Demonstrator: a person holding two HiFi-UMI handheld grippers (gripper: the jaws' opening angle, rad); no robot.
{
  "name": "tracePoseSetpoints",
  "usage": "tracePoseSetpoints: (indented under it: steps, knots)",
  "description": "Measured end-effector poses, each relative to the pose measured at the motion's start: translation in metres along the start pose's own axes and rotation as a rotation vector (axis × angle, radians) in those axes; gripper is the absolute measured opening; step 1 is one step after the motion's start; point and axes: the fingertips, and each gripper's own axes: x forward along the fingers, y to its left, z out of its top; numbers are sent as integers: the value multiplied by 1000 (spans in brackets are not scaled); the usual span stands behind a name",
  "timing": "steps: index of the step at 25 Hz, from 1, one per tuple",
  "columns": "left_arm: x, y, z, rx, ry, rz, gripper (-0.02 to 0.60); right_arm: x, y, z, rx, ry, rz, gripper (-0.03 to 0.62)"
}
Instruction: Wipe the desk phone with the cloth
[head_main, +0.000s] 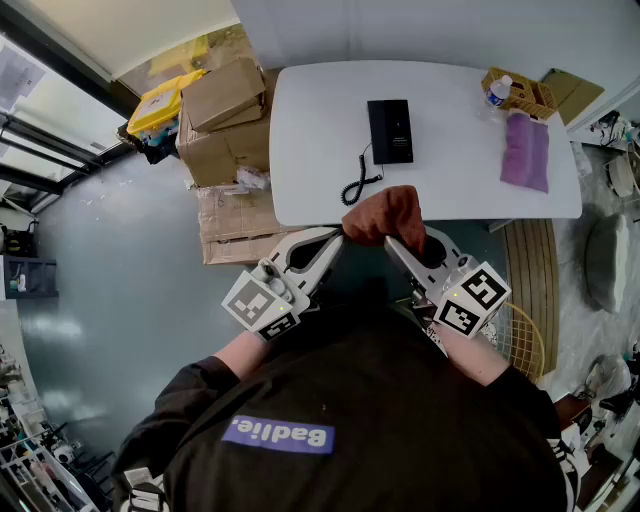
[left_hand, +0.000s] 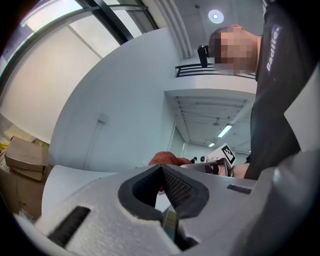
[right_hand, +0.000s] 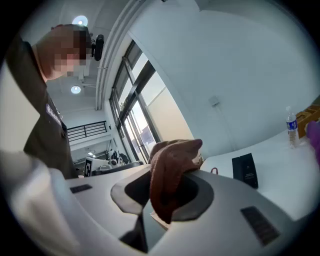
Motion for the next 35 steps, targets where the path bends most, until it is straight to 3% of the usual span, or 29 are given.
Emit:
tracePoseSetpoints:
  steps: [21, 35]
  knots:
    - [-16, 21, 15, 1, -23, -11, 6, 28, 10, 4, 5, 3, -9, 94]
    - [-23, 57, 23, -4, -52, -41, 6, 57, 8, -13, 33, -22, -73, 94]
